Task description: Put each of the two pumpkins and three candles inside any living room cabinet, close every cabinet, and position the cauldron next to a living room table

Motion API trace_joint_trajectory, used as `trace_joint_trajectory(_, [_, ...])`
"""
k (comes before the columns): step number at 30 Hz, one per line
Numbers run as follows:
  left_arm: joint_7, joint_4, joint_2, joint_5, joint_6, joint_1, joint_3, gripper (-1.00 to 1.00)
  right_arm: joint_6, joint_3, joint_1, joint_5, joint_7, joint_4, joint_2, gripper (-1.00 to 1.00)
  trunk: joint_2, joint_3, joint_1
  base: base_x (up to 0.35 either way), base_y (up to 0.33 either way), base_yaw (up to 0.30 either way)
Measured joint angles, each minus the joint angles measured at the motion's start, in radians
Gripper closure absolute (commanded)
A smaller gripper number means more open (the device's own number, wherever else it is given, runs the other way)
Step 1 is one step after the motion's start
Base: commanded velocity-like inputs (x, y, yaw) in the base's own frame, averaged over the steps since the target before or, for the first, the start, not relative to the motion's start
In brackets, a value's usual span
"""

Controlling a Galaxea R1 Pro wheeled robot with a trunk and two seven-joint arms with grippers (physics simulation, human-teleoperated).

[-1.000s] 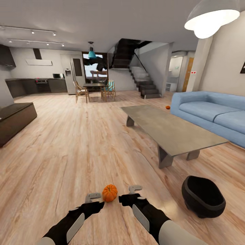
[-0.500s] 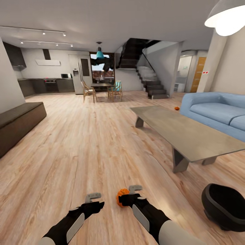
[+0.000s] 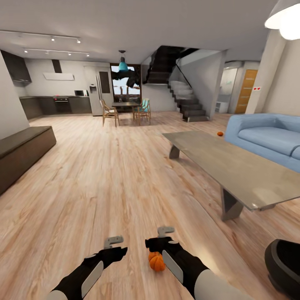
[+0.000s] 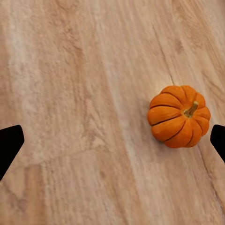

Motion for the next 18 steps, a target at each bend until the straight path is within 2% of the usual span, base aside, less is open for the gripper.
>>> trace_joint_trajectory(3, [0.003,0.008,-0.001,0.0,-0.003,-0.001,0.009,-1.0,0.001,-0.004,0.0,0.001,-0.001,0.001,-0.003,-1.0,0.0,0.0,0.0,0.331,0.006,0.0])
trace_joint_trajectory(6, [0.023,0.016,-0.001,-0.001,-0.005,-0.002,0.036,-1.0,0.001,-0.01,0.0,0.001,-0.006,0.005,-0.007,-1.0,0.0,0.0,0.0,0.334,0.002,0.0])
trace_joint_trajectory(7, [0.058,0.018,-0.001,-0.005,-0.005,-0.004,0.057,-1.0,0.001,-0.017,0.0,0.001,-0.007,0.008,-0.009,-1.0,0.0,0.0,0.0,0.311,0.001,0.0])
trace_joint_trajectory(9, [0.116,0.016,-0.001,-0.006,-0.007,-0.008,0.073,-1.0,0.001,-0.037,0.001,0.002,-0.009,0.011,-0.01,-1.0,0.0,0.0,0.0,0.222,0.001,0.0])
trace_joint_trajectory(10, [0.179,0.013,-0.001,-0.006,-0.009,-0.016,0.083,-1.0,0.001,-0.068,0.001,0.002,-0.011,0.014,-0.012,-1.0,0.0,0.0,0.0,0.139,0.001,0.0])
trace_joint_trajectory(12, [0.23,0.014,-0.001,-0.005,-0.021,-0.023,0.091,-1.0,-0.002,-0.103,0.004,0.003,-0.011,0.015,-0.019,-1.0,0.0,0.0,0.0,0.091,0.0,0.0])
trace_joint_trajectory(14, [0.291,0.023,0.0,-0.008,-0.106,-0.029,0.095,-1.0,-0.025,-0.152,0.012,0.003,-0.011,0.016,-0.036,-1.0,0.0,0.0,0.001,0.041,0.0,0.0])
trace_joint_trajectory(18, [0.322,0.047,-0.001,-0.009,-0.173,-0.033,0.094,-1.0,-0.043,-0.179,0.025,0.002,-0.007,0.017,-0.046,-1.0,0.0,0.0,0.001,0.015,0.0,0.0])
